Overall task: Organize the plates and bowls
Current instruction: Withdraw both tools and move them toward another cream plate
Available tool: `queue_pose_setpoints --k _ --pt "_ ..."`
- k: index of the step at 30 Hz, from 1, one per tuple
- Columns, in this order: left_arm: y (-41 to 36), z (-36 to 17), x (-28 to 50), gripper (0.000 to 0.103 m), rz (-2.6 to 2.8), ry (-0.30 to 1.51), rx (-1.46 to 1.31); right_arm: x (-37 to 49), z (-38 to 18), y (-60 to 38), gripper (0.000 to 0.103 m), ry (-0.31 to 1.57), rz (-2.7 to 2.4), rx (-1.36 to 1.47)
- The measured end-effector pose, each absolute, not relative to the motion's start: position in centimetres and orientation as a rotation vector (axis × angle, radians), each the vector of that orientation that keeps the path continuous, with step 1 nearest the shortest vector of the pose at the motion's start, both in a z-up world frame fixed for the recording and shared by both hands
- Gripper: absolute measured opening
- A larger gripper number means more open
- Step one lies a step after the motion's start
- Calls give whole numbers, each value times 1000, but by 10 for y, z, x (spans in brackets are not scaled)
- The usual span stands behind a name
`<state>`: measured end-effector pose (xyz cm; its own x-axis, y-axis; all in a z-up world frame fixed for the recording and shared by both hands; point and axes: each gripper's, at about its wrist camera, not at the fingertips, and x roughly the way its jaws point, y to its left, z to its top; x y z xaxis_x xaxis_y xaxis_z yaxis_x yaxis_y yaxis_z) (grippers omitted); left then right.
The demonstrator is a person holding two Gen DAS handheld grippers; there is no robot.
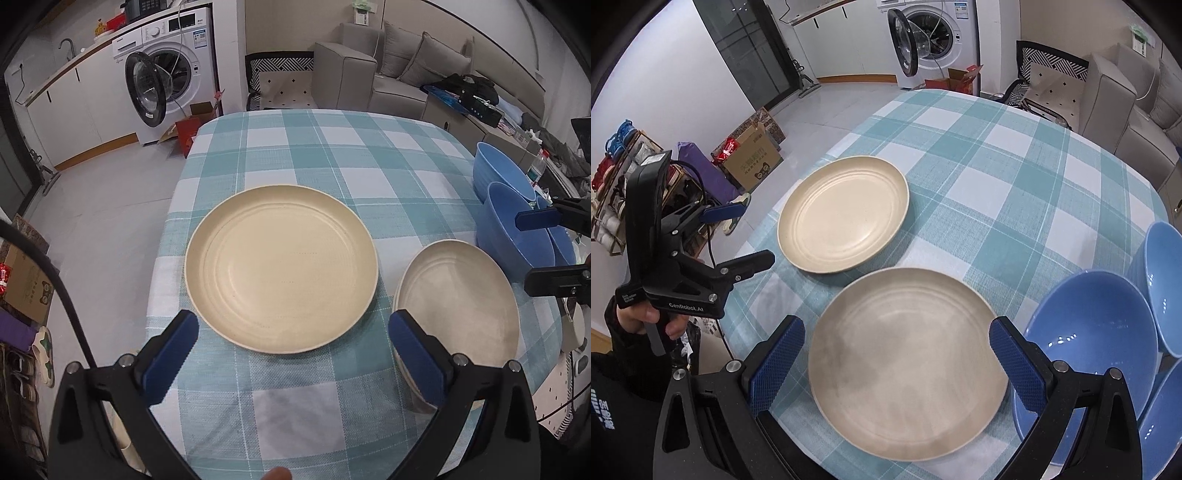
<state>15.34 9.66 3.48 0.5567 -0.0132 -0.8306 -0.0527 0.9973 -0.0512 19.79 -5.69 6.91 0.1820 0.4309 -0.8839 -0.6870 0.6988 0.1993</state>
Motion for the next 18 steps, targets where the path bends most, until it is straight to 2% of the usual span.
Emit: queue_pose_setpoints --k 18 --pt "128 24 157 103 91 989 -104 219 66 -8 102 1140 828 -287"
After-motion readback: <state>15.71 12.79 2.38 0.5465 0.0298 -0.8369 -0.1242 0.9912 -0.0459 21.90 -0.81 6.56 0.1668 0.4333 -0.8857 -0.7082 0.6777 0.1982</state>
